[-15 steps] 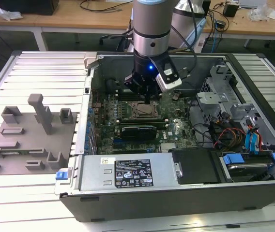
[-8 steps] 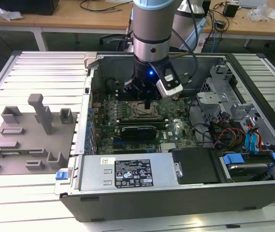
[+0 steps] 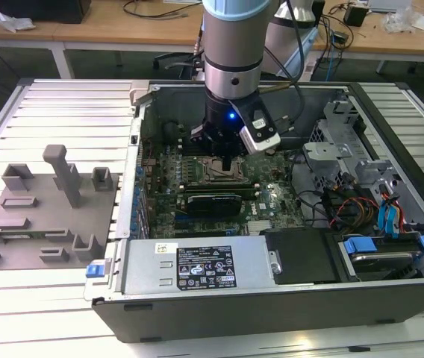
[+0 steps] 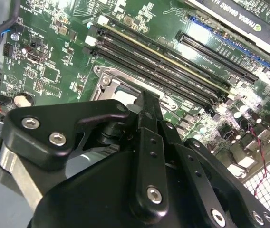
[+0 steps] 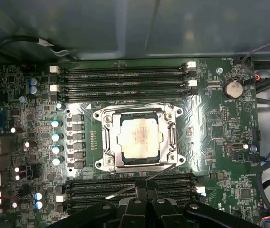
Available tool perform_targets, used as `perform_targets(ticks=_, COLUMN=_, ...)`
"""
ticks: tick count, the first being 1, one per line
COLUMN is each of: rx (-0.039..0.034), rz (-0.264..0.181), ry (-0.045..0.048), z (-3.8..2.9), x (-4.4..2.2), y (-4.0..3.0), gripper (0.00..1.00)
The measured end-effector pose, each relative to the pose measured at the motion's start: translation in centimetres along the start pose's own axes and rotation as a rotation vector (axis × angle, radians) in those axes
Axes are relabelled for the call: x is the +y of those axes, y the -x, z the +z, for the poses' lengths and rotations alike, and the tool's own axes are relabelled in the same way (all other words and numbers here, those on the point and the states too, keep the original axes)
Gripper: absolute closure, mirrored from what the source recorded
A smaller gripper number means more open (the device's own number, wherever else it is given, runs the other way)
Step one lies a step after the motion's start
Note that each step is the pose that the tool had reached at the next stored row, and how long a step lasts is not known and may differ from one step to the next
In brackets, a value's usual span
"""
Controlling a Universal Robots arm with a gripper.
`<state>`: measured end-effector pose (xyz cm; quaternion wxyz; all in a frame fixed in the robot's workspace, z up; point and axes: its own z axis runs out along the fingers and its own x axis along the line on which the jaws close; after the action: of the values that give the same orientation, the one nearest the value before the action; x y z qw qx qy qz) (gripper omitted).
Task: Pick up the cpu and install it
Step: 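Install the second cpu locking lever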
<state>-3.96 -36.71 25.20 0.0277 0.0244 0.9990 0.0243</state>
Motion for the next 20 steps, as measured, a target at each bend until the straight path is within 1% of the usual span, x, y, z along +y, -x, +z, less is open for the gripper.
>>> perform_targets(ticks=13, rx=-0.0001, rz=0.0, ry=0.0001, z=0.04, x=0.0, y=0.0, gripper=0.89)
perform_targets(ticks=16, rx=-0.0001, rz=0.0, ry=0.0002, z=0.04, x=-0.29, y=-0.01, gripper=0.89)
perform_targets(ticks=18, rx=-0.0002, rz=0.0, ry=0.0001, z=0.07, x=-0.62, y=-0.12, gripper=0.89)
perform_targets(ticks=20, rx=-0.0001, rz=0.0, ry=0.0002, z=0.22, x=-0.68, y=-0.25, gripper=0.89)
